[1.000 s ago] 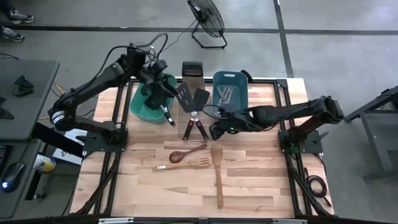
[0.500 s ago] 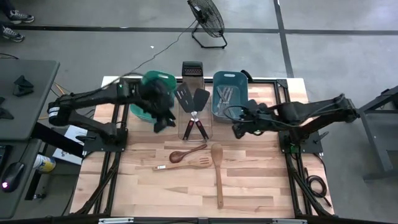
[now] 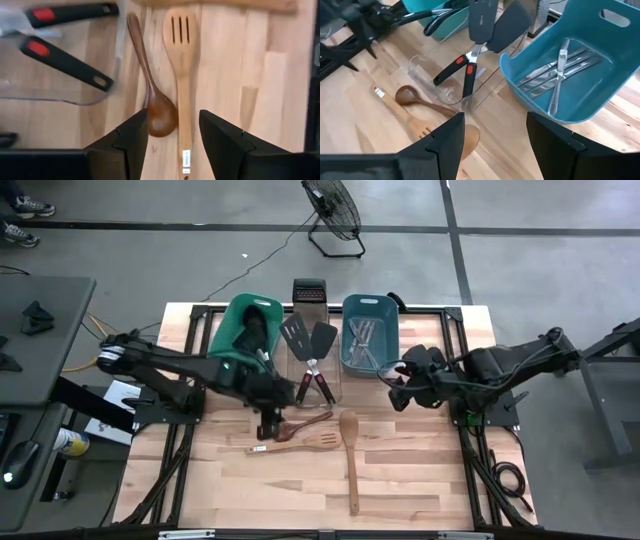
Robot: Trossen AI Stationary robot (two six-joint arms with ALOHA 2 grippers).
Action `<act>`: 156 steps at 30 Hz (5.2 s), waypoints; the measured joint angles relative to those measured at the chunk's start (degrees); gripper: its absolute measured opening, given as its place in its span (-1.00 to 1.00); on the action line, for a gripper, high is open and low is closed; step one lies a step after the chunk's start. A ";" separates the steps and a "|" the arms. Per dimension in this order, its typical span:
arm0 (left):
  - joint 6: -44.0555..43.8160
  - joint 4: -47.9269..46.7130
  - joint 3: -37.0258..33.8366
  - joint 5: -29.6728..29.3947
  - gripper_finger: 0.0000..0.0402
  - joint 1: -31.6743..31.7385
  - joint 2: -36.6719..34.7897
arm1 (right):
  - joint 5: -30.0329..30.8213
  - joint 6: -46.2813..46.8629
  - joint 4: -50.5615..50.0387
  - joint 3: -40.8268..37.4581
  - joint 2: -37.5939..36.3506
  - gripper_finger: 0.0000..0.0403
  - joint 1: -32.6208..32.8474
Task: Pick & Place Kitchen Items
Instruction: Put the wooden spoon into the green bin
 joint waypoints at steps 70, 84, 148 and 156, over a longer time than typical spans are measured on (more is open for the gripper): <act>-20.19 31.24 -18.83 -20.50 -0.16 -9.84 19.20 | -0.50 1.60 0.66 -4.00 0.06 0.02 6.85; -18.41 28.35 -18.80 -16.89 -0.79 -9.82 19.26 | -0.33 1.55 0.63 -4.00 0.04 0.02 6.85; -18.30 21.05 -18.97 -6.47 -0.94 -9.81 10.12 | -1.07 1.31 0.68 -3.98 0.04 0.02 6.83; -15.26 20.57 -18.95 -0.81 -0.20 -9.84 10.12 | -1.09 1.32 0.68 -3.98 0.04 0.02 6.82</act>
